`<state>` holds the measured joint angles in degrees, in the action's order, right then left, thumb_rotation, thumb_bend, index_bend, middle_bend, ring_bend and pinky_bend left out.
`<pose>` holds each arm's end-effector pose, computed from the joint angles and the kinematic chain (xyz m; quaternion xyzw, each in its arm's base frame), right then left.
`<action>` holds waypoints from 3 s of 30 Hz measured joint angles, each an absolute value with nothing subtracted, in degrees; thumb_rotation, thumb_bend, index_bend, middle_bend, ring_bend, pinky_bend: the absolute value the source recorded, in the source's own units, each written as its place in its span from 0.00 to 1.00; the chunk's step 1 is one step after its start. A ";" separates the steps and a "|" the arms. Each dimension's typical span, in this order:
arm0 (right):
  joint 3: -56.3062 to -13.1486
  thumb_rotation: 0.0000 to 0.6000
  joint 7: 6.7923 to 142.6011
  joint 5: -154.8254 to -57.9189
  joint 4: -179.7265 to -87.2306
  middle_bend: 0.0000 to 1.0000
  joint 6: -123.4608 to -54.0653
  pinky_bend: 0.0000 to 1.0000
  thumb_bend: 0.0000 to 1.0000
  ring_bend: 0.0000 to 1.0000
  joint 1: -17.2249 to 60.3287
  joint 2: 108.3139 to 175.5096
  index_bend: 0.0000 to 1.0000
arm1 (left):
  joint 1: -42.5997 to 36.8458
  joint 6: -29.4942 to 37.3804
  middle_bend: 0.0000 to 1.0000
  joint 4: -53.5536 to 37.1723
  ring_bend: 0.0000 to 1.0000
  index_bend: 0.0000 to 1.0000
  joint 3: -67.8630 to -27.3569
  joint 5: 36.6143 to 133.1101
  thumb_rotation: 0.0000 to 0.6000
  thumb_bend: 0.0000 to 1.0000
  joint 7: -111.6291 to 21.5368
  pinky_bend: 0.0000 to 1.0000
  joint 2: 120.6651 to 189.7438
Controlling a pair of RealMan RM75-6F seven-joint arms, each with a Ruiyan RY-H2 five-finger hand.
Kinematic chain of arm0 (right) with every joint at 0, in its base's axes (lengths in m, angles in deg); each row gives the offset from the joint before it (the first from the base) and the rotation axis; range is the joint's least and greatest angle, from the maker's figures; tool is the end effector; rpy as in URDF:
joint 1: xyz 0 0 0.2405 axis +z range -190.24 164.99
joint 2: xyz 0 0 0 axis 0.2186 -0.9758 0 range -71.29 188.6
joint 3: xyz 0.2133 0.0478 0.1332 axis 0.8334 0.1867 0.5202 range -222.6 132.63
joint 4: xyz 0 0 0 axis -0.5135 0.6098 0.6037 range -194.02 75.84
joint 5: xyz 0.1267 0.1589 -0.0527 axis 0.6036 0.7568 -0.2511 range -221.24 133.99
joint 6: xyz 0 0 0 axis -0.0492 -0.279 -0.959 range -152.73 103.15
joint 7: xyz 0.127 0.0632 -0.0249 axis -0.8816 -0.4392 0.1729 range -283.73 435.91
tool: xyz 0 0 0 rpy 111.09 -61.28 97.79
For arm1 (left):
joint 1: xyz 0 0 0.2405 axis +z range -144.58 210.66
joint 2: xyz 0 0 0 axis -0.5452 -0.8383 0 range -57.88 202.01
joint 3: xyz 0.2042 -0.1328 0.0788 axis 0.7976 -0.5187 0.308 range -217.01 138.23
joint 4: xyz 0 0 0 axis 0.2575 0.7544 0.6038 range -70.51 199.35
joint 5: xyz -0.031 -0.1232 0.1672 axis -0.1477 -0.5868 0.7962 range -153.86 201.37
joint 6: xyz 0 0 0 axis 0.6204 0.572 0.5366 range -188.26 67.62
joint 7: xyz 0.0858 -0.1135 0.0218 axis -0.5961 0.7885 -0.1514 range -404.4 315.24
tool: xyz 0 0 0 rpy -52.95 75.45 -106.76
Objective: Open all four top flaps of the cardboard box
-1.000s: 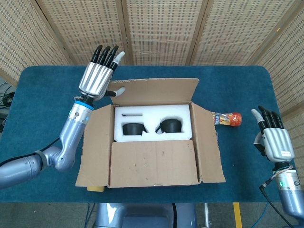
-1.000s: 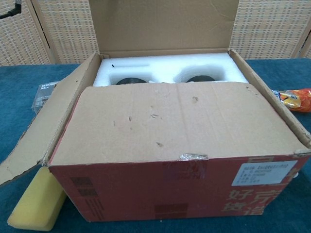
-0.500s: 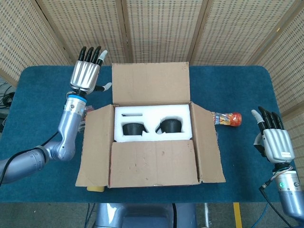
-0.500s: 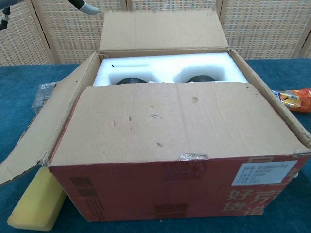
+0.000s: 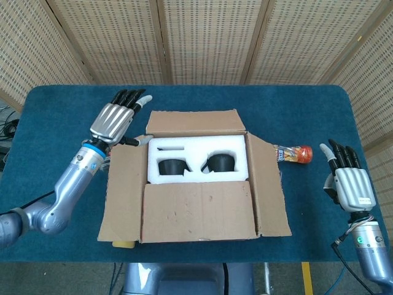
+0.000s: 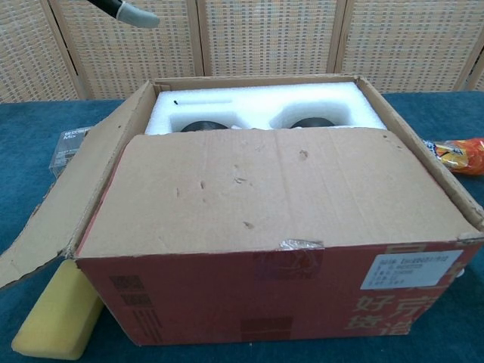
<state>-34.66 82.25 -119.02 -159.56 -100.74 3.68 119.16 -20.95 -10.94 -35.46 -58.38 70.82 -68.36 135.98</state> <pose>-0.2594 -0.2606 0.1710 0.5981 -0.3766 0.4105 0.5761 -0.0726 0.4012 0.1209 -0.7292 -0.3312 -0.3938 0.4511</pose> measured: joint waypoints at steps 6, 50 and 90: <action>-34.80 1.00 82.11 -119.12 -159.47 0.01 -100.75 0.00 0.98 0.00 3.59 119.27 0.03 | -17.51 -13.36 0.00 -40.47 0.00 0.18 -57.28 77.11 0.27 0.26 -60.80 0.00 132.56; -35.09 1.00 79.51 -119.59 -158.60 0.01 -101.67 0.00 1.00 0.00 2.20 118.73 0.03 | -13.01 -16.38 0.00 -46.71 0.00 0.30 -46.46 92.93 0.15 0.18 -51.05 0.00 135.32; -34.56 1.00 82.44 -119.16 -160.14 0.01 -101.20 0.00 1.00 0.00 3.00 118.97 0.03 | -10.20 -13.00 0.00 -53.60 0.00 0.30 -44.55 125.12 0.15 0.22 15.73 0.00 121.05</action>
